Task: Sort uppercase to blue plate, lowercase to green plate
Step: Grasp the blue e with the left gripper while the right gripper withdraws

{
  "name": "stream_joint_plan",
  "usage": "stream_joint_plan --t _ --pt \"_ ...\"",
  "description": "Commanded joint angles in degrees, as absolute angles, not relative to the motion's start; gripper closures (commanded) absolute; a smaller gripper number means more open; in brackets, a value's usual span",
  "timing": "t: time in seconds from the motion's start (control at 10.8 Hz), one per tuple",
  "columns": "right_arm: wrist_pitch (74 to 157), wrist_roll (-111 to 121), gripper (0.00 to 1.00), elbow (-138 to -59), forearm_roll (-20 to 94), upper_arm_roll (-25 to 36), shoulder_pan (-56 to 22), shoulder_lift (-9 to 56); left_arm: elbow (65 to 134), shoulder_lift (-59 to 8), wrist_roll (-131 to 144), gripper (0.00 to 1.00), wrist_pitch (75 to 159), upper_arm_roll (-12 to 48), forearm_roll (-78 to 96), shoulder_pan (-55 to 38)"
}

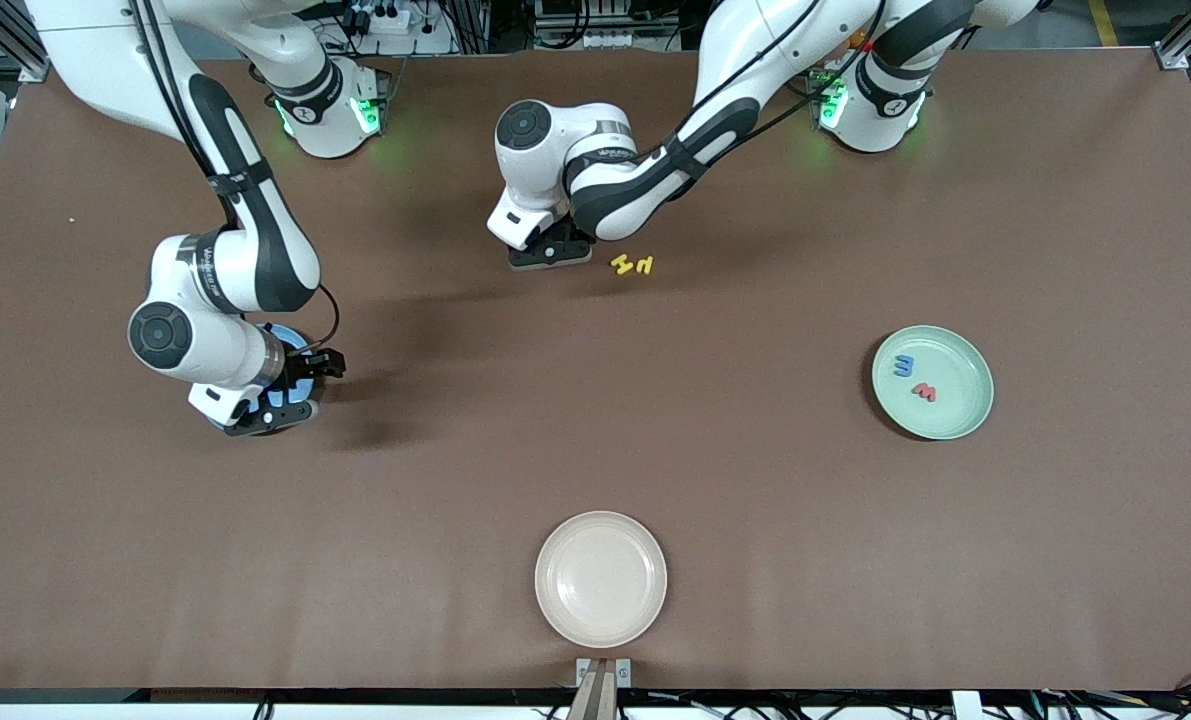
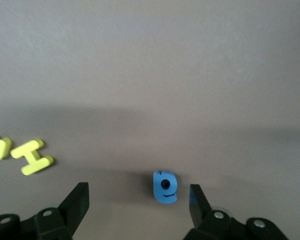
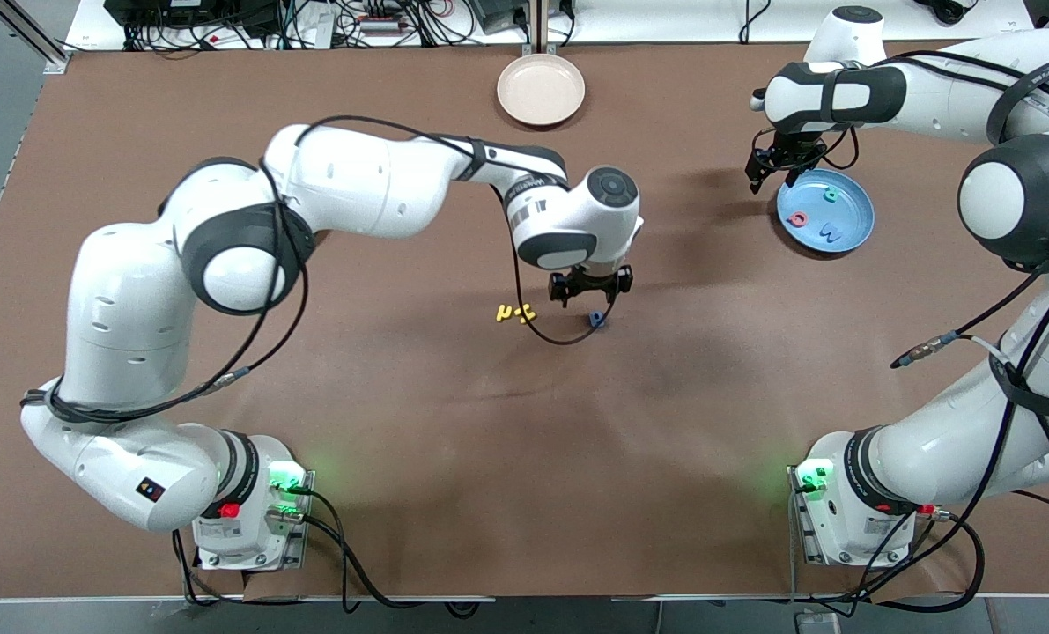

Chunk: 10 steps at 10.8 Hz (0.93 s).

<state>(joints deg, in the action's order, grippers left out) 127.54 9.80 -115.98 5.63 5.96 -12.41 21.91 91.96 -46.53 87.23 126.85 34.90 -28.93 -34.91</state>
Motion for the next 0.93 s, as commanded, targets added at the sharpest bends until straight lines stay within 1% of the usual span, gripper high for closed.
stream_joint_plan --t 0.0,0.09,0.28,0.37,0.56,0.65,0.84 --pt "126.39 9.23 0.19 -116.1 6.5 5.62 -12.13 20.74 90.0 -48.34 89.3 0.15 128.14 33.75 -29.09 -36.38" --pt "126.39 9.23 0.19 -116.1 6.5 5.62 -12.13 20.74 89.48 -48.51 89.3 0.18 128.14 33.66 -29.0 -36.39" --pt "125.51 9.23 0.19 -115.93 6.5 5.62 -12.13 20.74 89.3 -49.22 89.82 0.18 128.32 33.66 -29.09 -36.39" --pt "125.42 9.23 0.19 -115.75 6.5 5.62 -12.13 20.74 89.21 -49.39 89.82 0.24 128.32 33.66 -29.09 -36.47" --pt "121.84 9.14 0.19 -113.83 6.5 5.62 -12.13 20.57 89.03 -49.66 89.74 0.26 128.41 33.66 -29.09 -36.74" --pt "120.77 9.14 0.19 -113.12 6.5 5.62 -12.13 20.57 88.51 -50.01 89.91 0.28 128.5 33.66 -29.09 -37.35" --pt "120.67 7.92 0.19 -112.76 6.5 5.36 -12.22 20.48 87.98 -50.8 90.17 0.28 128.58 33.66 -29.09 -37.7"
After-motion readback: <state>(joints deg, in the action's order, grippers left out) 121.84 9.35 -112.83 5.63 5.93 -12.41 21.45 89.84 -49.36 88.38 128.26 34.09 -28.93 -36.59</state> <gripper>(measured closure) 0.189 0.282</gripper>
